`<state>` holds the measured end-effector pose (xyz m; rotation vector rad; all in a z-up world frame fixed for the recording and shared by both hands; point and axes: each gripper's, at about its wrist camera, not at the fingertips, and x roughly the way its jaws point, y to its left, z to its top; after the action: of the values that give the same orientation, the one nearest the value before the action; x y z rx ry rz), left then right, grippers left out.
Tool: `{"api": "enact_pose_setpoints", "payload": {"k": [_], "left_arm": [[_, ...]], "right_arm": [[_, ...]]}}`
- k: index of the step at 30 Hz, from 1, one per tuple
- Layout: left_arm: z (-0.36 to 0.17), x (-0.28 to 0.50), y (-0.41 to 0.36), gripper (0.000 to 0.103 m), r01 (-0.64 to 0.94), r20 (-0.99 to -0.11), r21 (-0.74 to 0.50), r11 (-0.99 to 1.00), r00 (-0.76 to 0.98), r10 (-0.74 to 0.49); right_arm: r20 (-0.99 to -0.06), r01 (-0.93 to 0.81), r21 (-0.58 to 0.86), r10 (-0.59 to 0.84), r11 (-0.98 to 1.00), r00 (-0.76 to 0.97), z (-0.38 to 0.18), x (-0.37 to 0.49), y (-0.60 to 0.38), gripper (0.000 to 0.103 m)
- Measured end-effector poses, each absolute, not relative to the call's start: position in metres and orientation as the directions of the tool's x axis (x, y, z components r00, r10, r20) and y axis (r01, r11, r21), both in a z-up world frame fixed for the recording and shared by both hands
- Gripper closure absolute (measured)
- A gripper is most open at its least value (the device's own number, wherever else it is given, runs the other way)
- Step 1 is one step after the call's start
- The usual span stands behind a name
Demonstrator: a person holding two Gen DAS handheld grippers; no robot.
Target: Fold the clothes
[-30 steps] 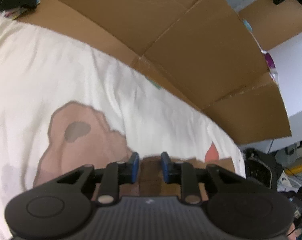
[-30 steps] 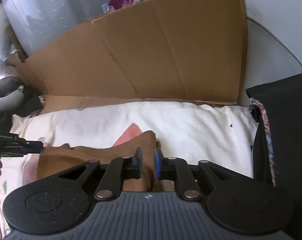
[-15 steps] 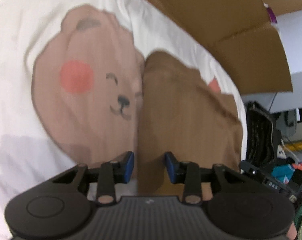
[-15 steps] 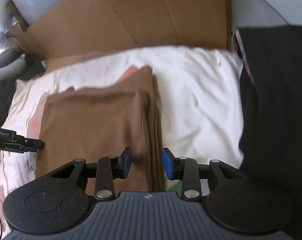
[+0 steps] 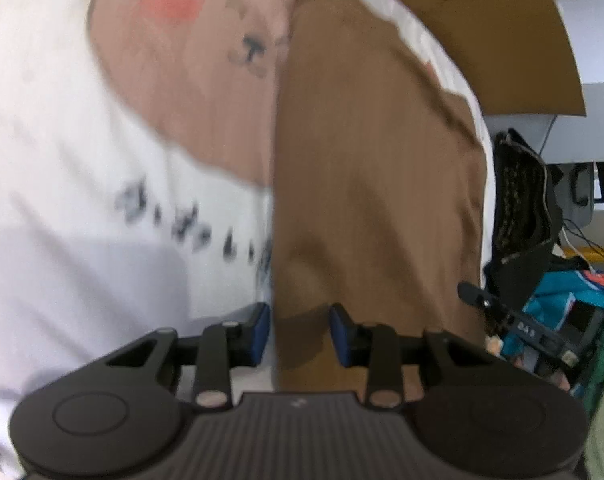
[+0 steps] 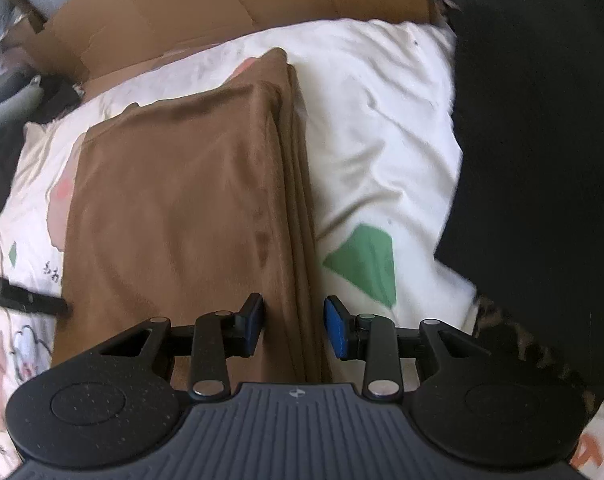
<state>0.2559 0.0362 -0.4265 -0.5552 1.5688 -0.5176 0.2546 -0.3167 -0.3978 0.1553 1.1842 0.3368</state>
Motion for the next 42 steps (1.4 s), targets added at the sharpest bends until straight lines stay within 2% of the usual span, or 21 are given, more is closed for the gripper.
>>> {"api": "enact_pose_setpoints", "payload": {"k": [5, 13, 19, 26, 28, 30, 32, 42], "left_arm": [[-0.436, 0.234, 0.035, 0.070, -0.066, -0.756, -0.639, 0.766, -0.129, -0.642], [-0.441, 0.220, 0.035, 0.072, -0.079, -0.719, -0.666, 0.742, -0.197, -0.666], [-0.446, 0.212, 0.033, 0.072, -0.107, -0.655, -0.715, 0.690, -0.240, -0.716], [-0.460, 0.202, 0.034, 0.072, -0.122, -0.616, -0.744, 0.657, -0.256, -0.745], [-0.458, 0.201, 0.035, 0.076, -0.107, -0.619, -0.745, 0.659, -0.257, -0.742], [-0.454, 0.198, 0.036, 0.089, -0.061, -0.643, -0.733, 0.677, -0.261, -0.720], [-0.450, 0.198, 0.039, 0.092, -0.053, -0.655, -0.723, 0.688, -0.262, -0.709], [-0.433, 0.203, 0.052, 0.094, -0.019, -0.692, -0.697, 0.717, -0.246, -0.679]], "right_arm": [[-0.882, -0.150, 0.313, 0.345, 0.938, 0.322, -0.399, 0.245, -0.327, 0.059], [-0.887, -0.125, 0.346, 0.368, 0.930, 0.279, -0.397, 0.234, -0.342, 0.059], [-0.895, -0.115, 0.370, 0.387, 0.922, 0.223, -0.400, 0.227, -0.348, 0.059], [-0.902, -0.124, 0.378, 0.395, 0.917, 0.175, -0.407, 0.220, -0.349, 0.052], [-0.903, -0.129, 0.374, 0.392, 0.919, 0.176, -0.408, 0.220, -0.347, 0.051], [-0.904, -0.131, 0.370, 0.389, 0.920, 0.176, -0.409, 0.220, -0.346, 0.050], [-0.906, -0.135, 0.367, 0.387, 0.920, 0.173, -0.407, 0.221, -0.346, 0.050], [-0.894, -0.159, 0.391, 0.415, 0.907, 0.171, -0.383, 0.213, -0.347, 0.051]]}}
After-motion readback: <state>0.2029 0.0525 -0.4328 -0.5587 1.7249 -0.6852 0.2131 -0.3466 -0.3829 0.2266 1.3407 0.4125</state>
